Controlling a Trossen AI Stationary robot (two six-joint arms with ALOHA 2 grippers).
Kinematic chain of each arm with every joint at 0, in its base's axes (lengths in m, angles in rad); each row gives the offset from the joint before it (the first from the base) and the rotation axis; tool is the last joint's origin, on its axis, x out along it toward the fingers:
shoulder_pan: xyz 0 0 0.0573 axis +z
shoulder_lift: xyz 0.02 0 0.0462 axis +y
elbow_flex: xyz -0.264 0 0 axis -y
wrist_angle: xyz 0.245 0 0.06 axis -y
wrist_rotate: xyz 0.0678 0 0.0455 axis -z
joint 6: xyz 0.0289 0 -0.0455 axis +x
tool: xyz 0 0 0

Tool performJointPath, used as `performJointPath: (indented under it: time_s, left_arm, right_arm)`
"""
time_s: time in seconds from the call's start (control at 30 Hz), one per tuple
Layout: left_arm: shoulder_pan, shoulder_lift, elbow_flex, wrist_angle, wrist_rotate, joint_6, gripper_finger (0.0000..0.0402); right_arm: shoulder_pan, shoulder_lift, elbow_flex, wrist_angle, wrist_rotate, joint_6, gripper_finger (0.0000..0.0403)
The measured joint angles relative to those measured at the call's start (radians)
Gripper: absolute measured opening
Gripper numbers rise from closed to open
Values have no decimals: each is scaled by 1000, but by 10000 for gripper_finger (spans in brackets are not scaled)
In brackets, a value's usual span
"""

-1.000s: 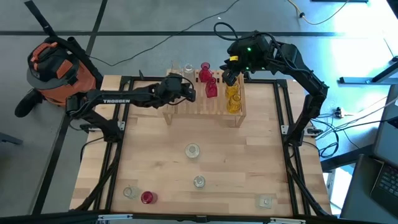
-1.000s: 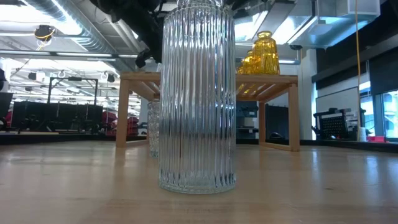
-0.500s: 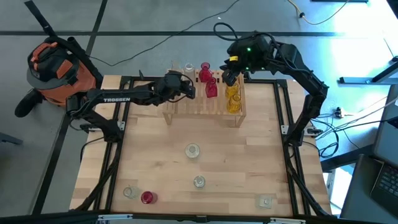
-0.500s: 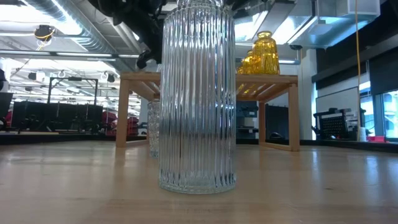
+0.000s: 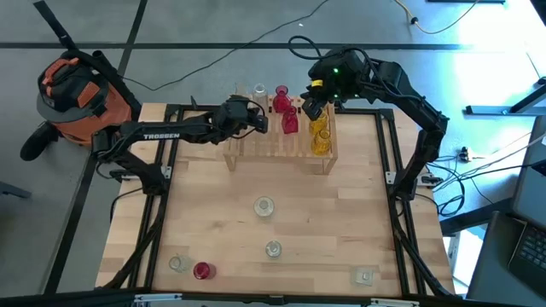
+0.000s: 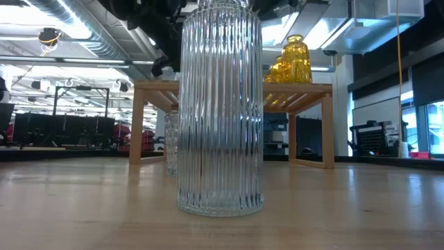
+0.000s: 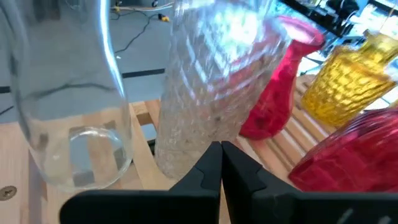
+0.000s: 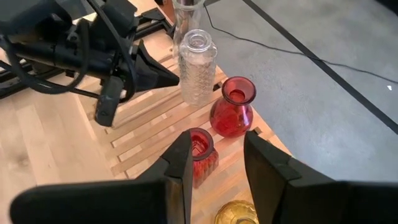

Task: Sort vases onto shelf
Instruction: Put the transparent vase on the shelf

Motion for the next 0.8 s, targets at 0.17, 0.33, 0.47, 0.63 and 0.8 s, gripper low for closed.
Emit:
performJointPath:
  time_s: [0.17,0.33,0.47,0.63,0.8]
  left_arm:
    - [2,24,0,17,0,-4,0]
    - [2,36,0,35,-8,-6,0]
    - [2,36,0,45,-55,-2,0]
    - [2,35,0,49,-56,-1,0]
    - [2,35,0,48,-56,-5,0]
  right_arm:
    - [0,0,0,5,0,0,99]
    - [0,0,0,5,-9,1,99]
    - [0,0,0,5,-9,2,99]
    - [0,0,0,5,-9,2,99]
    - [0,0,0,5,-9,2,99]
